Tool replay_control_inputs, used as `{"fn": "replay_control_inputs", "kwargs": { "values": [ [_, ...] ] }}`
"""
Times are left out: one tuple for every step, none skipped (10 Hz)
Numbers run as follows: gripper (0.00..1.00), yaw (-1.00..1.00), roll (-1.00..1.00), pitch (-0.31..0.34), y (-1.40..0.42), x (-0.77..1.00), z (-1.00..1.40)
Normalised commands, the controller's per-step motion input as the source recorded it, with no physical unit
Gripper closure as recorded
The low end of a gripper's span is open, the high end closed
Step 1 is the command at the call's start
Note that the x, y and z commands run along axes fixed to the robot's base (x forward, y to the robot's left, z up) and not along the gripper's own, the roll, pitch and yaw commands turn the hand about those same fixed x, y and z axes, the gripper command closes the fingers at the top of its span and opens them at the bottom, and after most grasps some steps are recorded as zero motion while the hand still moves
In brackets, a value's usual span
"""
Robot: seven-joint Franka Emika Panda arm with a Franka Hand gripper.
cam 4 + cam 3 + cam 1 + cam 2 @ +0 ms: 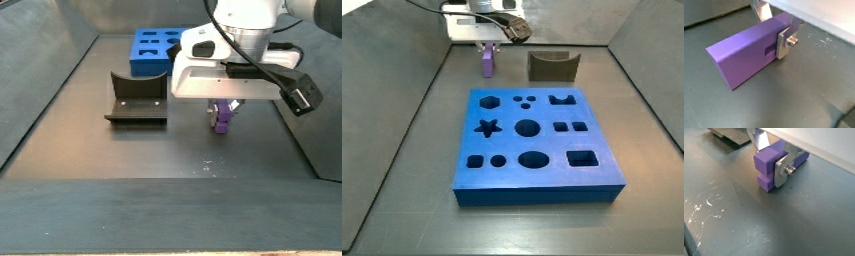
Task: Pick up the double-square object. Move up. Place the double-square object on the fixture. Regrasp the double-square object. Move to above the board. Insert the double-square object.
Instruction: Pick up the double-square object, then move up.
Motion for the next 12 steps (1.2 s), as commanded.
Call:
{"fn": "replay_control_inputs", "kwargs": {
  "values": [
    [1.0,0.0,0.0,0.0,0.0,0.0,0.0],
    [1.0,0.0,0.0,0.0,0.0,0.0,0.0],
    [1.0,0.0,0.0,0.0,0.0,0.0,0.0],
    [1.0,0.0,0.0,0.0,0.0,0.0,0.0],
    [1.0,0.0,0.0,0.0,0.0,0.0,0.0],
    [1.0,0.0,0.0,0.0,0.0,0.0,0.98],
    [1.0,0.0,-0.01,0.011,-0.06,-0.01,0.96],
    [1.0,0.0,-0.01,0.041,-0.05,-0.04,0.88],
    [1.0,-0.01,0.01,0.06,-0.02,-0.03,0.73],
    [1.0,-0.01,0.03,0.064,-0.01,-0.02,0.6],
    [1.0,-0.02,0.05,0.066,0.0,-0.03,0.41],
    [1.0,-0.02,0.06,0.064,0.0,-0.03,0.33]
  ]
}}
